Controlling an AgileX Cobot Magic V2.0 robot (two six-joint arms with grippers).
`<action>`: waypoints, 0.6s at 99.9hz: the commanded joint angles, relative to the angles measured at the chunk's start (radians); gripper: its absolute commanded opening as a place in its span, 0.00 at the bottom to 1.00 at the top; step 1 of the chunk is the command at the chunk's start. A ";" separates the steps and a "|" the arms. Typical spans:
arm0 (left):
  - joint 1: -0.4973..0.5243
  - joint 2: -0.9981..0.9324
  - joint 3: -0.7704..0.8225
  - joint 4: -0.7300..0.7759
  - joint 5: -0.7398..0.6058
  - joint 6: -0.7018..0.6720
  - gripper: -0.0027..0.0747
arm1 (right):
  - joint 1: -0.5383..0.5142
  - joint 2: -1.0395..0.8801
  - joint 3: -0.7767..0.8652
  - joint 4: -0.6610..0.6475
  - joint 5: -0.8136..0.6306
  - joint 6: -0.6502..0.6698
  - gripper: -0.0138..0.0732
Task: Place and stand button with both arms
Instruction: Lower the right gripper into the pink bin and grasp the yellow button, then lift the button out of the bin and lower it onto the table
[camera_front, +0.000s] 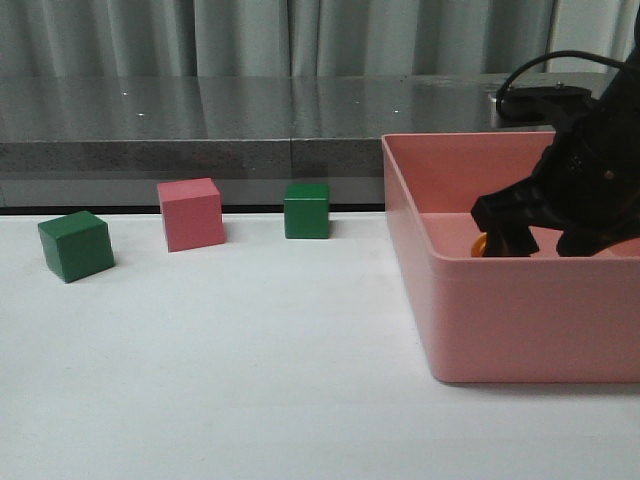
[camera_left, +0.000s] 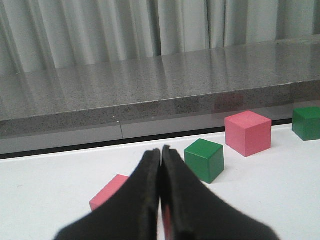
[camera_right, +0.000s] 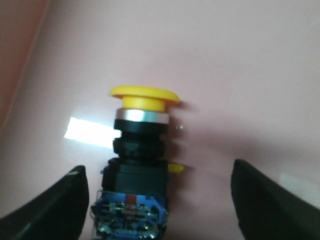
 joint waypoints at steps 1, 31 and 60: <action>0.004 -0.032 0.045 -0.002 -0.079 -0.011 0.01 | -0.001 -0.031 -0.028 0.003 -0.029 -0.010 0.72; 0.004 -0.032 0.045 -0.002 -0.079 -0.011 0.01 | 0.008 -0.077 -0.136 0.009 0.137 -0.010 0.25; 0.004 -0.032 0.045 -0.002 -0.079 -0.011 0.01 | 0.209 -0.164 -0.345 0.009 0.217 -0.238 0.25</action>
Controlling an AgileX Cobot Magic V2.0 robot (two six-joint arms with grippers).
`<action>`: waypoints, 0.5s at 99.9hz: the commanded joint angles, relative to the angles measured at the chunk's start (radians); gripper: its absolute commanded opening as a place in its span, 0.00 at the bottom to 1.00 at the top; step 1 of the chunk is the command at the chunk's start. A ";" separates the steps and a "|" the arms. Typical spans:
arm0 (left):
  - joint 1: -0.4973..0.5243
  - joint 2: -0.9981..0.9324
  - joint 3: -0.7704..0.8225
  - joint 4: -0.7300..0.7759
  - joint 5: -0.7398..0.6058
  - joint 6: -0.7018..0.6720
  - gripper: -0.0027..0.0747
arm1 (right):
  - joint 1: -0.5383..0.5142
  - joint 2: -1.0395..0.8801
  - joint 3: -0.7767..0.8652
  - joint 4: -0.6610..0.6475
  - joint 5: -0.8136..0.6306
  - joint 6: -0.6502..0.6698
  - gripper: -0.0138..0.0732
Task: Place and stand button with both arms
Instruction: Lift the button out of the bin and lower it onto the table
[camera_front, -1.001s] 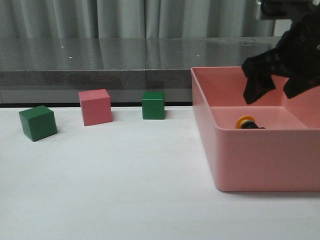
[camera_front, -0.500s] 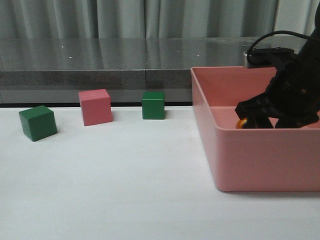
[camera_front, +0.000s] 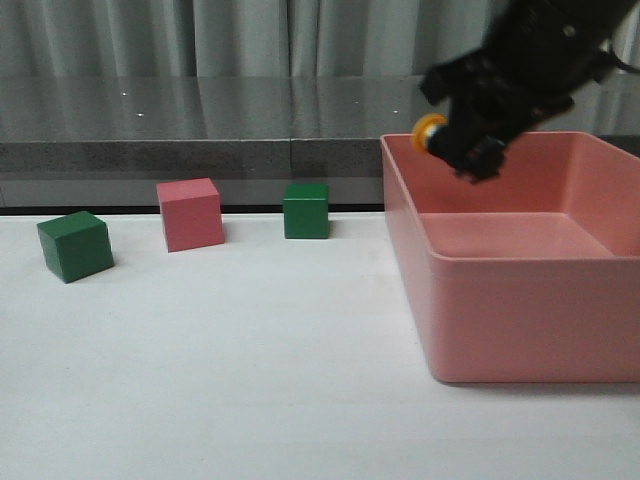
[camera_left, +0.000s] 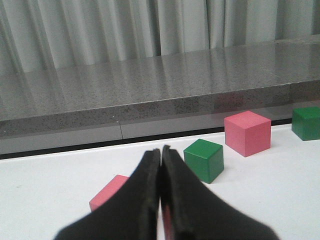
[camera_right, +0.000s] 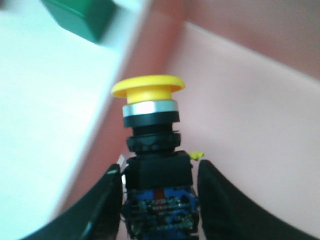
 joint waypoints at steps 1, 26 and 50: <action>0.004 -0.032 0.045 -0.002 -0.079 -0.011 0.01 | 0.087 -0.047 -0.090 0.005 -0.026 -0.154 0.25; 0.004 -0.032 0.045 -0.002 -0.079 -0.011 0.01 | 0.301 0.104 -0.222 0.021 0.019 -0.515 0.25; 0.004 -0.032 0.045 -0.002 -0.079 -0.011 0.01 | 0.370 0.260 -0.273 0.032 0.018 -0.675 0.25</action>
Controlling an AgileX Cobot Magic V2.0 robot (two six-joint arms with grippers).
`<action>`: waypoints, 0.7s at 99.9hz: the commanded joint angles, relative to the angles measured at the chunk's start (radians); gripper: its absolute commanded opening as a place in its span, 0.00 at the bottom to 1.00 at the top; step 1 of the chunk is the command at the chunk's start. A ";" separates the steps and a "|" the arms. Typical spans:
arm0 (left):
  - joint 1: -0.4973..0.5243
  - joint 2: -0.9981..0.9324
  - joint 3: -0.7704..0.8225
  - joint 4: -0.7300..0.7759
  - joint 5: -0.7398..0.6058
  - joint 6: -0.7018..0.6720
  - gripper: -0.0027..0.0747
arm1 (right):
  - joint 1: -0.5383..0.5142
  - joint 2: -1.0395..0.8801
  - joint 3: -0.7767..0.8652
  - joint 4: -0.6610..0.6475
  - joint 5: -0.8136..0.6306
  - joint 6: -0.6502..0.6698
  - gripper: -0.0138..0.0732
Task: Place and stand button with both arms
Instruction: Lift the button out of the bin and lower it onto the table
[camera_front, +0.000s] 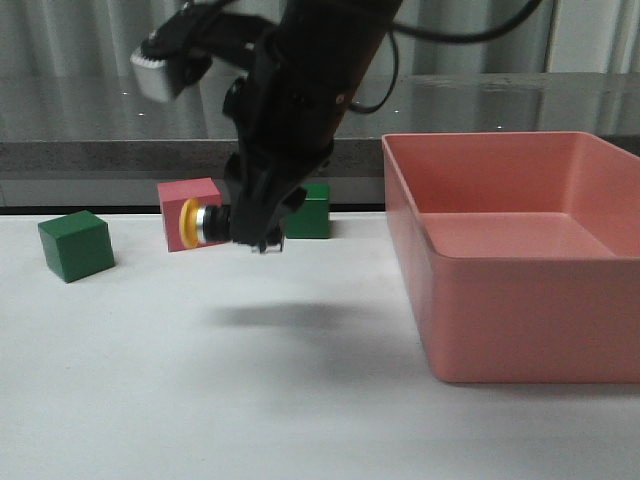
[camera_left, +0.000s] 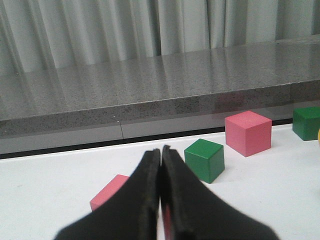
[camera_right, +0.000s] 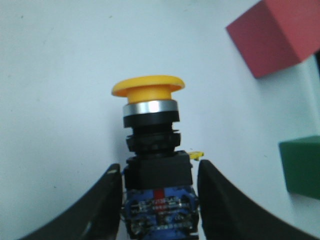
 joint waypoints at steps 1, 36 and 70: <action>0.004 -0.032 0.045 -0.002 -0.079 -0.011 0.01 | 0.014 -0.007 -0.046 0.018 -0.038 -0.066 0.25; 0.004 -0.032 0.045 -0.002 -0.079 -0.011 0.01 | 0.033 0.057 -0.048 0.087 -0.069 -0.105 0.45; 0.004 -0.032 0.045 -0.002 -0.079 -0.011 0.01 | 0.027 0.030 -0.048 0.088 -0.060 -0.084 0.90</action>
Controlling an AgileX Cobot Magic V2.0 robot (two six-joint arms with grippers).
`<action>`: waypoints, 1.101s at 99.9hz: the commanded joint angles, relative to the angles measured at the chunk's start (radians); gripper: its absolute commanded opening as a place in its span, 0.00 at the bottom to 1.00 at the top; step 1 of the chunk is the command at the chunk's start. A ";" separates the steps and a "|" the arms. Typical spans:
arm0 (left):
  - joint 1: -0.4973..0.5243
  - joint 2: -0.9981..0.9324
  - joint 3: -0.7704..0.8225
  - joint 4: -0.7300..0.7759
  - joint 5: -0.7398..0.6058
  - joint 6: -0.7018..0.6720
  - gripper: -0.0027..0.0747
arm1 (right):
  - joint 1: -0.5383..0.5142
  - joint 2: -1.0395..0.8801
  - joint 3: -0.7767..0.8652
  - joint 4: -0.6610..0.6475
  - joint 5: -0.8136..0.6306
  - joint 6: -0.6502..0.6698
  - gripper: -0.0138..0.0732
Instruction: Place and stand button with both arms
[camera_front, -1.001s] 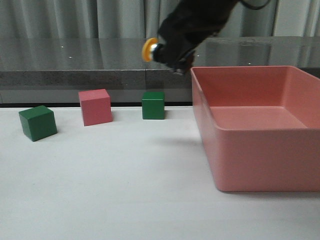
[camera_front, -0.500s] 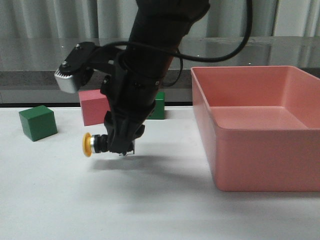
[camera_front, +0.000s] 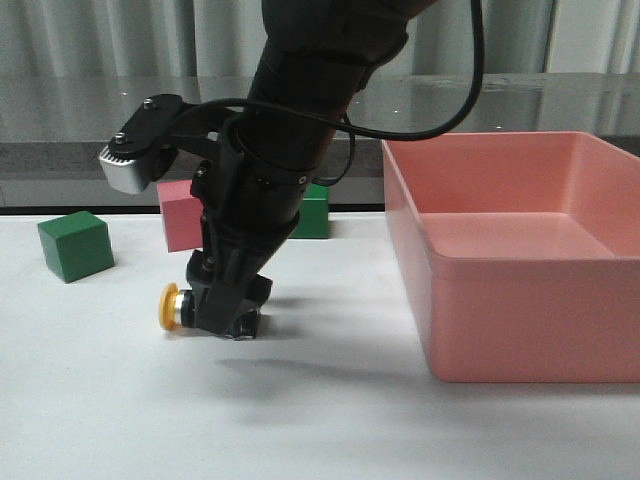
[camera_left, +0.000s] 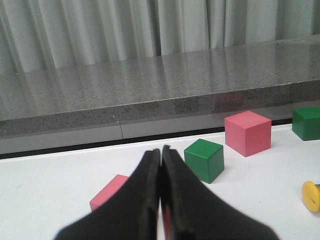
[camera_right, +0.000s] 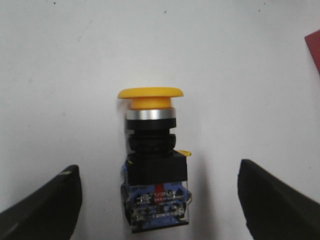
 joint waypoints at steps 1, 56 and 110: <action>0.004 -0.032 0.045 -0.002 -0.079 -0.011 0.01 | -0.008 -0.089 -0.033 0.012 -0.017 0.013 0.90; 0.004 -0.032 0.045 -0.002 -0.079 -0.011 0.01 | -0.295 -0.645 0.181 0.016 0.008 0.411 0.09; 0.004 -0.032 0.045 -0.002 -0.079 -0.011 0.01 | -0.653 -1.525 0.995 0.015 -0.406 0.503 0.09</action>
